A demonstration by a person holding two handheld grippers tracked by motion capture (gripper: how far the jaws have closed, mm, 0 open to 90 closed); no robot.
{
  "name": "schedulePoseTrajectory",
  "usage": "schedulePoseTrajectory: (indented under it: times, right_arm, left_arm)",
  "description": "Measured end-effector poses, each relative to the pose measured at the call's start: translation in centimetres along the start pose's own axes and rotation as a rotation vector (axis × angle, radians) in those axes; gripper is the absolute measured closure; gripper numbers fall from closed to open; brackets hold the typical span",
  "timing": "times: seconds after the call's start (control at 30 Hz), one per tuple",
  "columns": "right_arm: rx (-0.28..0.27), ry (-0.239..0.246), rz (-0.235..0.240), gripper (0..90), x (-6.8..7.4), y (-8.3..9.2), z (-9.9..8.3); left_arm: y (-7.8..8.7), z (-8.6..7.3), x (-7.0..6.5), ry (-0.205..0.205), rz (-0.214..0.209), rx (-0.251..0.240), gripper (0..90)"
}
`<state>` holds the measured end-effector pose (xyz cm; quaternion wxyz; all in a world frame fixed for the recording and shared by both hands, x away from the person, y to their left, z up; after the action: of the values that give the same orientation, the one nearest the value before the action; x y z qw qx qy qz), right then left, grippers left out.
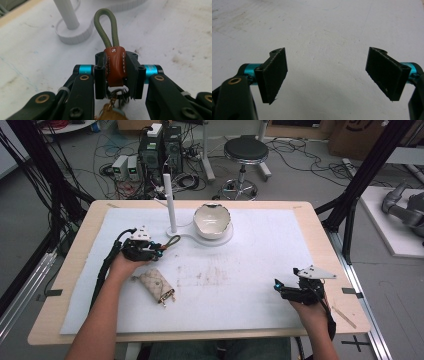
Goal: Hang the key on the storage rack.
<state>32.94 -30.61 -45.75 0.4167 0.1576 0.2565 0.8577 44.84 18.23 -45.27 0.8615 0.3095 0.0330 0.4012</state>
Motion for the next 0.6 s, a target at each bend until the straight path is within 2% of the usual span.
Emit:
schedulePoseTrajectory:
  times: [0.03,0.17,0.2,0.23,0.3,0.4,0.43,0.47,0.6]
  right_arm:
    - [0.001,0.002,0.000,18.0,0.0,0.0,0.0]
    - [0.003,0.010,0.010,18.0,0.2,-0.4,0.2]
    - [0.003,0.011,0.019,18.0,0.3,-0.7,0.4]
    - [0.003,0.011,0.019,18.0,0.3,-0.7,0.4]
    - [0.002,0.013,0.027,18.0,0.4,-1.0,0.7]
    - [0.002,0.015,0.033,18.0,0.5,-1.4,0.9]
    - [0.004,0.019,0.042,18.0,0.6,-1.7,1.1]
    - [0.006,0.024,0.049,18.0,0.7,-2.0,1.2]
    - [0.012,0.034,0.059,18.0,0.9,-2.6,1.6]
  left_arm:
    - [0.0,0.0,0.0,0.000,0.000,0.000,71.0]
    - [2.0,1.2,0.5,0.052,0.022,-0.081,71.0]
    - [3.0,1.8,0.6,0.068,0.036,-0.109,70.9]
    - [3.0,1.8,0.6,0.068,0.036,-0.109,70.9]
    - [4.2,2.4,0.7,0.084,0.058,-0.140,70.9]
    - [5.0,2.9,0.7,0.109,0.062,-0.164,70.9]
    - [5.3,3.1,0.7,0.110,0.067,-0.170,70.9]
    - [6.4,3.9,0.6,0.098,0.074,-0.198,70.9]
    - [7.7,5.1,0.4,0.084,0.075,-0.239,70.9]
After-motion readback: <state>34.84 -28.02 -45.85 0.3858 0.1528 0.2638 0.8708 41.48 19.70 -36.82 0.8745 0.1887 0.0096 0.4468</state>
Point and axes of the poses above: each handheld gripper's, and its own axes: y roughly backward along the jaws, z roughly out of its top, x roughly to its left, the point moved 5 cm from there along -y, roughly forward along the jaws, and after that the axes turned 11 degrees about z, right-handed, at the moved point
